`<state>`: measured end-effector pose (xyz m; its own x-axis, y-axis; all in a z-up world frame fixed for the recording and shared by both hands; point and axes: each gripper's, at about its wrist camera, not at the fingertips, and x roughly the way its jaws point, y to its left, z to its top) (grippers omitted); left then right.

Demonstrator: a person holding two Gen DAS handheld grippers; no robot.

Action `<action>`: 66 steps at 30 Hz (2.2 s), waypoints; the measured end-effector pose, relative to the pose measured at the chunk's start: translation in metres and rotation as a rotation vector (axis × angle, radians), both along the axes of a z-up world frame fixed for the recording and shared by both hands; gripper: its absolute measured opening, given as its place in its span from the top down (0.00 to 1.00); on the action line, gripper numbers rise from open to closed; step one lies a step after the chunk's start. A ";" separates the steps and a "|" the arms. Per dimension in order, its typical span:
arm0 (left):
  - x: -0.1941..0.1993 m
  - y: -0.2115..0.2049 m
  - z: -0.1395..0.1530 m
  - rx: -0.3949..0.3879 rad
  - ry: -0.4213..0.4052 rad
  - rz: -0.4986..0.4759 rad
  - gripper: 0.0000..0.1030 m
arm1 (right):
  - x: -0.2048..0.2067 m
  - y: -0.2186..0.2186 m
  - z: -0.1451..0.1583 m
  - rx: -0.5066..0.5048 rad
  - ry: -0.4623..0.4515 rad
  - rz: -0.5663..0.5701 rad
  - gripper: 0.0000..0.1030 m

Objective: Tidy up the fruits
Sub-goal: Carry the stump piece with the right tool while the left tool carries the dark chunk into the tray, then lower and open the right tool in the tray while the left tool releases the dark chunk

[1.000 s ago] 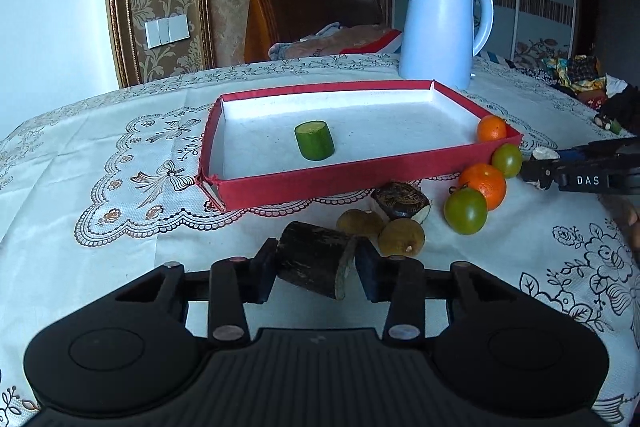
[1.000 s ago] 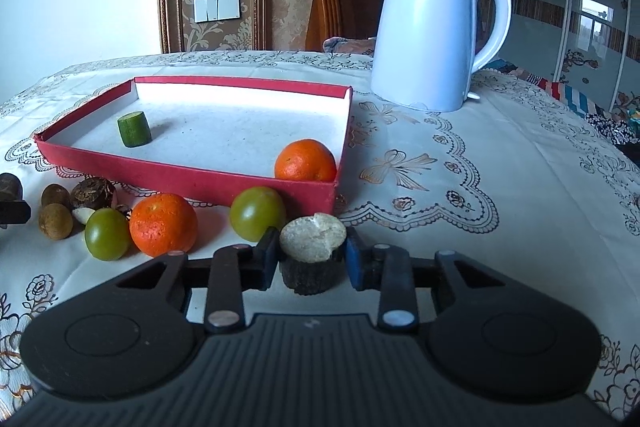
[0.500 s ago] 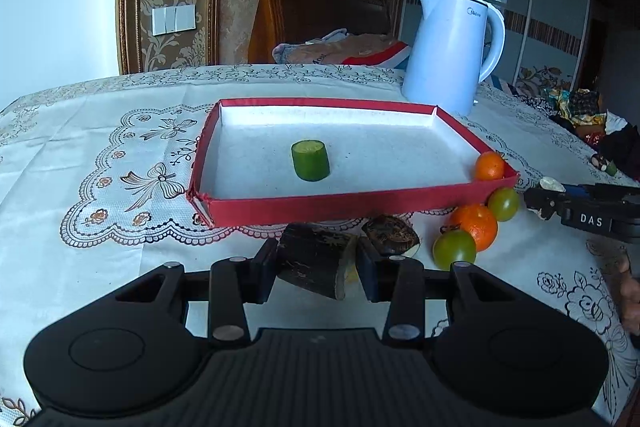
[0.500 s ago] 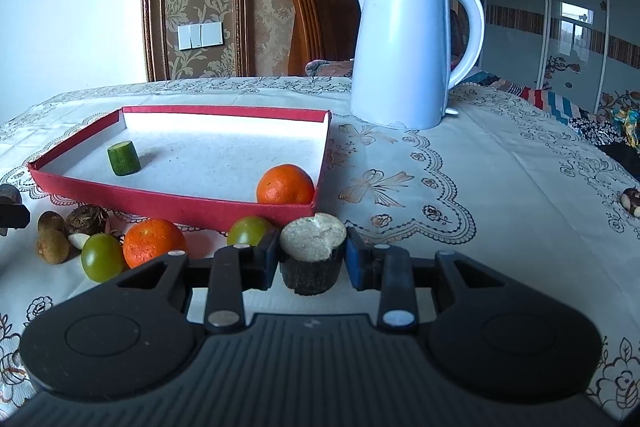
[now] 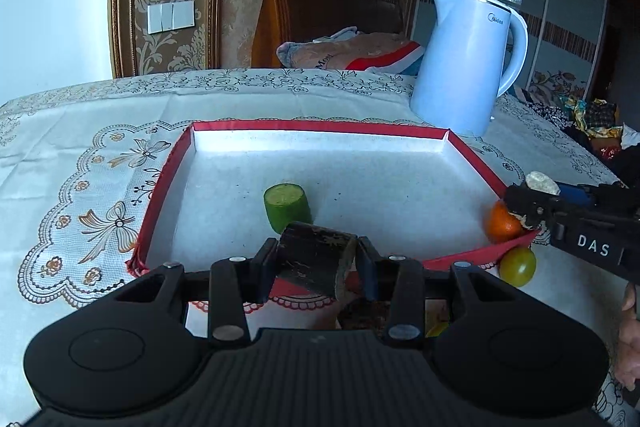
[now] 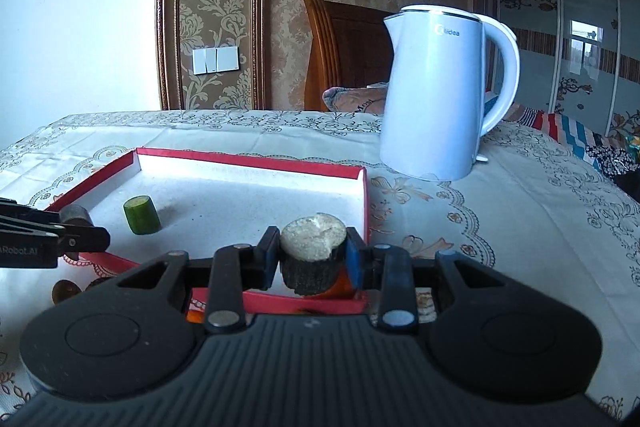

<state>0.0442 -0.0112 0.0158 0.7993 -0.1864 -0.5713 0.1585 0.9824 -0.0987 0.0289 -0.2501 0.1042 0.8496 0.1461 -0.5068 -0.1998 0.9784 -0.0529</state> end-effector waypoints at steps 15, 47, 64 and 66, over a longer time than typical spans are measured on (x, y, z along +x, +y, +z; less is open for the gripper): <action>0.010 -0.026 0.006 0.010 -0.046 0.006 0.61 | 0.035 0.036 -0.014 -0.060 0.026 0.015 0.69; 0.072 -0.003 -0.018 0.015 0.010 0.125 0.61 | 0.090 0.044 -0.037 -0.026 0.144 -0.028 0.69; 0.082 -0.003 -0.023 0.011 0.022 0.139 0.61 | 0.102 0.049 -0.041 -0.028 0.162 -0.041 0.69; 0.082 -0.002 -0.023 0.002 0.022 0.140 0.61 | 0.102 0.048 -0.041 -0.025 0.163 -0.041 0.69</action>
